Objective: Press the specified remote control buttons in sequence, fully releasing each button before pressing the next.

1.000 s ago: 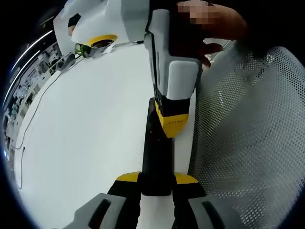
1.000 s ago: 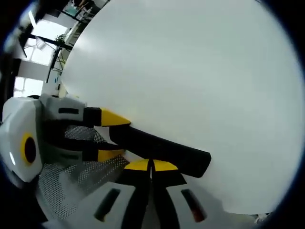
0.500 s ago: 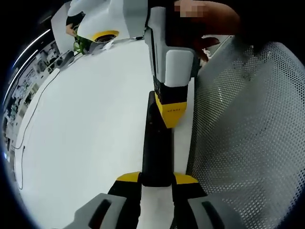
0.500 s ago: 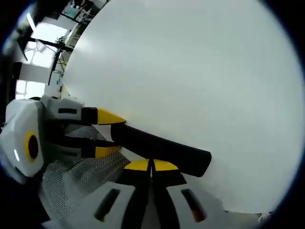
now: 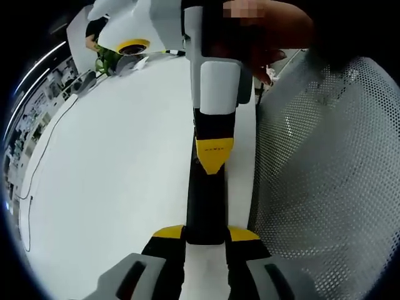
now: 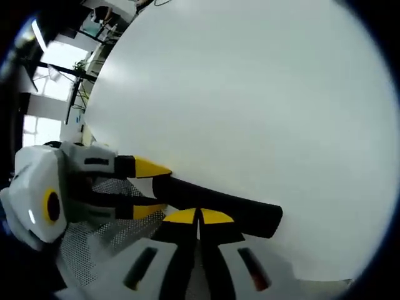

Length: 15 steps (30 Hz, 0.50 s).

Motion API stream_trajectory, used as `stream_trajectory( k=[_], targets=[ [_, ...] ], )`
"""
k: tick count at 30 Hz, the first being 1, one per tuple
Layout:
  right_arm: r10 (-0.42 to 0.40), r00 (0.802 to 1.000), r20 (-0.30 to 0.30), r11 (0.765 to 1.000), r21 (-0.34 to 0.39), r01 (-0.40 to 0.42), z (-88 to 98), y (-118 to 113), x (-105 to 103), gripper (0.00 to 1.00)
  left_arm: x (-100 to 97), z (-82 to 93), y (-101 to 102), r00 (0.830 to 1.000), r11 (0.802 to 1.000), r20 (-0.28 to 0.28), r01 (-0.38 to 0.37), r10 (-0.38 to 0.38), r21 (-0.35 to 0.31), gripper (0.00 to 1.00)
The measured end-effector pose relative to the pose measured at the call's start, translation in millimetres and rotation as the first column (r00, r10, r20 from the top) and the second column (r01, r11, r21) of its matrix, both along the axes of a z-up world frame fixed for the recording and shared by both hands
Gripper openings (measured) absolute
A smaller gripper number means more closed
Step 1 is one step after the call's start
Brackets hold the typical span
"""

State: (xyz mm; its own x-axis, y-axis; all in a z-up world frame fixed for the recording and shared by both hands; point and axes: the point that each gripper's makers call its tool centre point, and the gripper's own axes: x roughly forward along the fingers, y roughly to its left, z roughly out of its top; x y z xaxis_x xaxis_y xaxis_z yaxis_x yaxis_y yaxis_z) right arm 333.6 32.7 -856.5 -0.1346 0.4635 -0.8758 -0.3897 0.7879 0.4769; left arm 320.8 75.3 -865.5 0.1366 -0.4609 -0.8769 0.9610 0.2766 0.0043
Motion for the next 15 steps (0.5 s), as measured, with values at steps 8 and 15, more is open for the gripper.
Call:
stream_trajectory(
  k=[8,15],
  targets=[
    [-0.007,1.000,0.005,1.000,-0.008,0.007,-0.9,-1.5,1.9,0.00,1.3,0.6,-2.9,1.000,1.000,0.004,-0.004,0.004,-0.016,0.25],
    [0.008,0.999,0.042,1.000,-0.020,-0.007,-2.0,-1.3,2.9,0.00,1.5,0.5,-2.8,1.000,0.999,0.008,-0.005,0.005,-0.038,0.25]
  ],
)
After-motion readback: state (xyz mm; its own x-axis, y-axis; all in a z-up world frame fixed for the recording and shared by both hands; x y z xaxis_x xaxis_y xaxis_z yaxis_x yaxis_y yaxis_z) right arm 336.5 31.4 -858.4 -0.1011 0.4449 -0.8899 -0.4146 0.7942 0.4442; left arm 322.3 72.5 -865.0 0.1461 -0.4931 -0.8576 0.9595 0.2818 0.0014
